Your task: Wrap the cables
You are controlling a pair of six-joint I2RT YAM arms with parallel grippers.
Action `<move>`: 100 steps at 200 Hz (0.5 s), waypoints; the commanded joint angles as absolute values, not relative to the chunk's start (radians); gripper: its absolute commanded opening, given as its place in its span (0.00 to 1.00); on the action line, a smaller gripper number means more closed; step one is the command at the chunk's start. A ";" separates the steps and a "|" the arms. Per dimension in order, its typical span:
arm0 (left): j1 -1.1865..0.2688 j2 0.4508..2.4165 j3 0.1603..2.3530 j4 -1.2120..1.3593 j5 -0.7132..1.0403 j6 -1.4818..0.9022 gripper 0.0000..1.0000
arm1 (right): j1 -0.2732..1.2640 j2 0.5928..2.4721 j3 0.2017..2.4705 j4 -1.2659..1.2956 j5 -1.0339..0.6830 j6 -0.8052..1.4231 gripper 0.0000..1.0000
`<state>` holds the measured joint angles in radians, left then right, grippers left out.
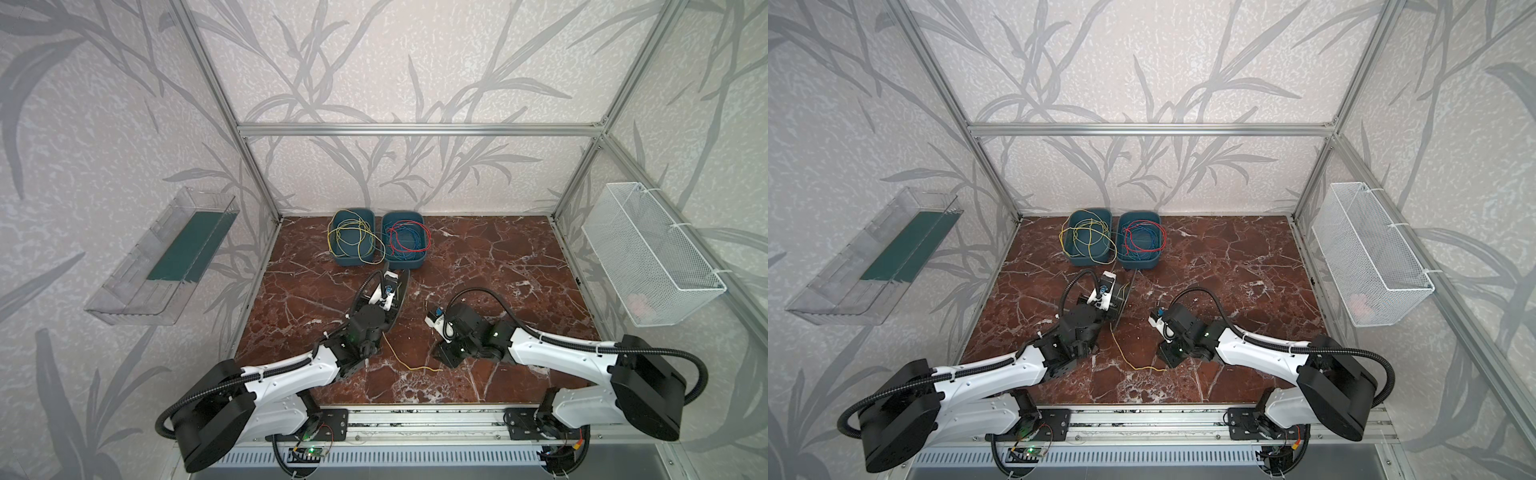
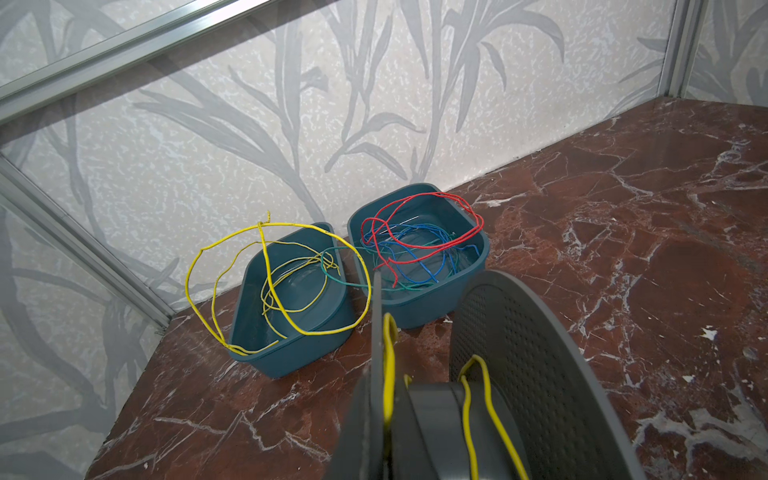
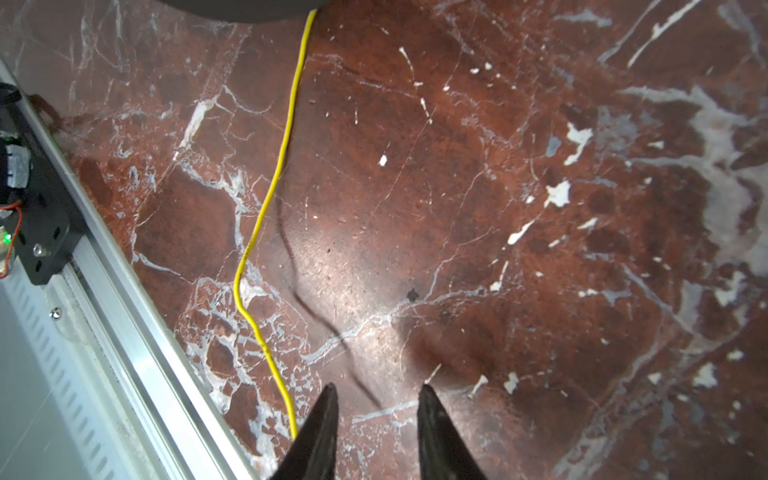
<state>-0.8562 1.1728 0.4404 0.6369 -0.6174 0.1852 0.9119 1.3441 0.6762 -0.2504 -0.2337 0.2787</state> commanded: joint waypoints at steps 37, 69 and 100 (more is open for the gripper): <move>-0.851 1.171 0.422 0.659 -0.605 0.156 0.00 | 0.997 1.291 0.716 -0.389 -0.243 0.208 0.42; -0.851 1.170 0.422 0.664 -0.604 0.156 0.00 | 1.068 1.387 0.748 -0.409 -0.190 0.182 0.42; -0.851 1.164 0.422 0.659 -0.605 0.155 0.00 | 1.078 1.434 0.771 -0.394 -0.189 0.176 0.37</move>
<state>-0.8543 1.1728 0.4362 0.6464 -0.6147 0.1738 1.0718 1.4101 0.7383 -0.3725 -0.2142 0.1986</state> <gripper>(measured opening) 0.072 0.403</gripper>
